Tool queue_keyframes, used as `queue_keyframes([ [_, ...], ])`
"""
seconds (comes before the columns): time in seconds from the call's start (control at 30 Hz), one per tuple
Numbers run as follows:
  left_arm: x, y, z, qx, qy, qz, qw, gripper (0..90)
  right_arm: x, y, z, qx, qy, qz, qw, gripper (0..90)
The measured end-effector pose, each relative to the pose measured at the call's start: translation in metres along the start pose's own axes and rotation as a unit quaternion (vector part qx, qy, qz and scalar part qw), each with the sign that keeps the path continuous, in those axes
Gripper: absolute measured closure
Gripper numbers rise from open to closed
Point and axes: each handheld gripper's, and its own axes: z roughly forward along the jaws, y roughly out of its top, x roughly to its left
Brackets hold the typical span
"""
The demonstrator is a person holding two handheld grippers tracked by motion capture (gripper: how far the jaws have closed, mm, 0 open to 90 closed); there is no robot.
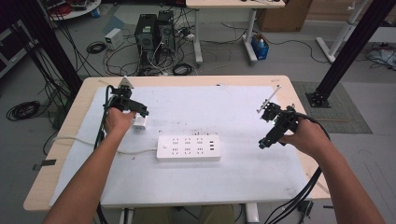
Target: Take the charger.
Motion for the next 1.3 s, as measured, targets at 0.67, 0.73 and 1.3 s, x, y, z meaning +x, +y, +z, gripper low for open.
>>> queue_keyframes([
  [0.67, -0.002, -0.006, 0.048, 0.033, 0.006, -0.004, 0.9994, 16.0, 0.0, -0.002, 0.006, 0.0, 0.013, 0.003, 0.9999, 1.9],
  [0.73, -0.001, -0.007, 0.048, 0.034, 0.002, -0.005, 0.9994, 19.4, -0.001, -0.003, 0.008, -0.001, 0.014, -0.002, 0.9999, 1.9],
  [1.3, 0.001, -0.008, 0.041, 0.028, -0.022, 0.023, 0.9991, 42.1, -0.002, -0.008, 0.01, -0.005, 0.018, 0.012, 0.9998, 1.9],
])
